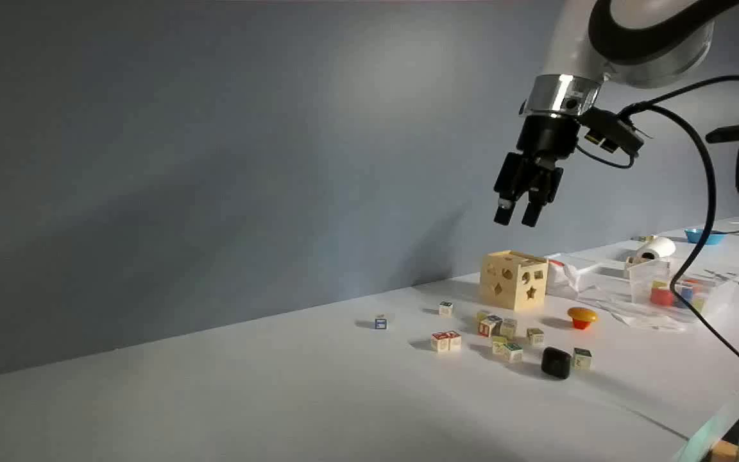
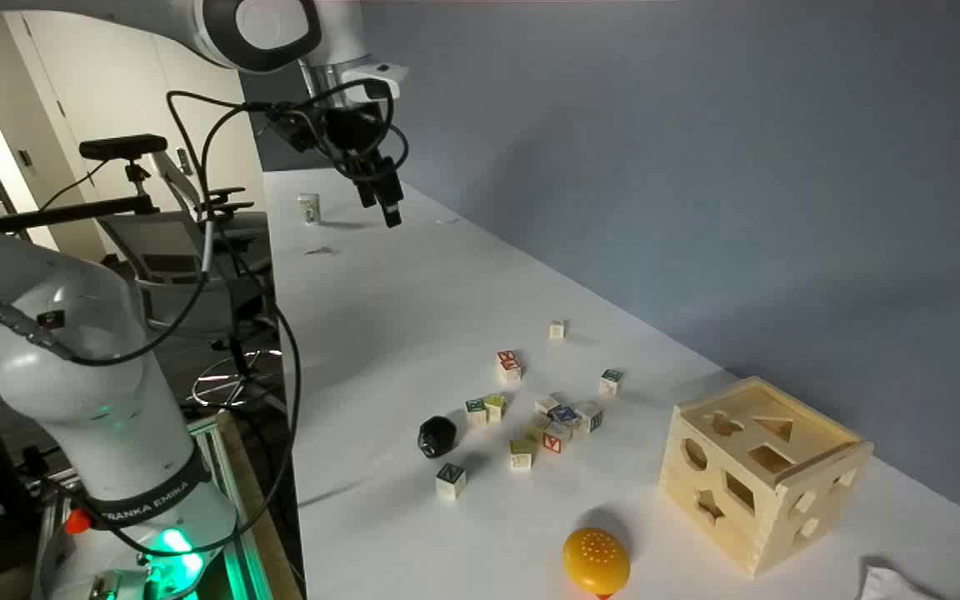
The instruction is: Take the yellow object off of the red block
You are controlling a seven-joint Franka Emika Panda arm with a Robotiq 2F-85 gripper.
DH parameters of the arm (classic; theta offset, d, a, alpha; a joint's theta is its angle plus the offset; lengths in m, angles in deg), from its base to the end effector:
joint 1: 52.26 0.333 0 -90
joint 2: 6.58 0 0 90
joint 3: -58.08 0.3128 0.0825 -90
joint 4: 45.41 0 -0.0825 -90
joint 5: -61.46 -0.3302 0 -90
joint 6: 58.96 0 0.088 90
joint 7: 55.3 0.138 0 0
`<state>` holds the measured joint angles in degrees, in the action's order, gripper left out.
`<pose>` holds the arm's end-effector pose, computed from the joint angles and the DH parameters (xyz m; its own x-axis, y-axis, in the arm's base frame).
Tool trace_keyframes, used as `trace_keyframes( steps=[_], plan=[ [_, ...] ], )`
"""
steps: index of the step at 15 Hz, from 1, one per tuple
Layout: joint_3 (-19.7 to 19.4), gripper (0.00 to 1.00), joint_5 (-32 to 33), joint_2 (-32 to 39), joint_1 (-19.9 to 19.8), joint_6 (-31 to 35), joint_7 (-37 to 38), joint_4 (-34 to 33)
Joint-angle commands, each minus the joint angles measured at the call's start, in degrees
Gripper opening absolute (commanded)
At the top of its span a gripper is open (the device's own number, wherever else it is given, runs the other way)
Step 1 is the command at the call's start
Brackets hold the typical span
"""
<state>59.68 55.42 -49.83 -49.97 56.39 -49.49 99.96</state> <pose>0.3020 0.0309 0.5147 0.9725 -0.0829 0.2175 -0.0608 -0.9925 -0.1064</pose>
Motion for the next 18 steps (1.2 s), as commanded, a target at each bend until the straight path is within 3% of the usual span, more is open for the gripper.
trace_keyframes(
  steps=[1, 12, 13, 14, 18],
  plan=[
    [0.28, 1.0, -0.24, 0.02, -0.38, -0.12, -0.23, -0.1],
    [0.28, 1.0, -0.24, 0.02, -0.38, -0.12, -0.23, -0.1],
    [0.35, 1.0, 1.02, 0.63, -1.08, 1.03, -0.58, 0.2],
    [-1.05, 1.0, 1.24, 2.28, -1.38, -3.76, -1.55, -1.76],
    [-4.85, 1.0, 7.2, 7.94, -7.57, -8.91, -1.96, -6.28]
  ],
)
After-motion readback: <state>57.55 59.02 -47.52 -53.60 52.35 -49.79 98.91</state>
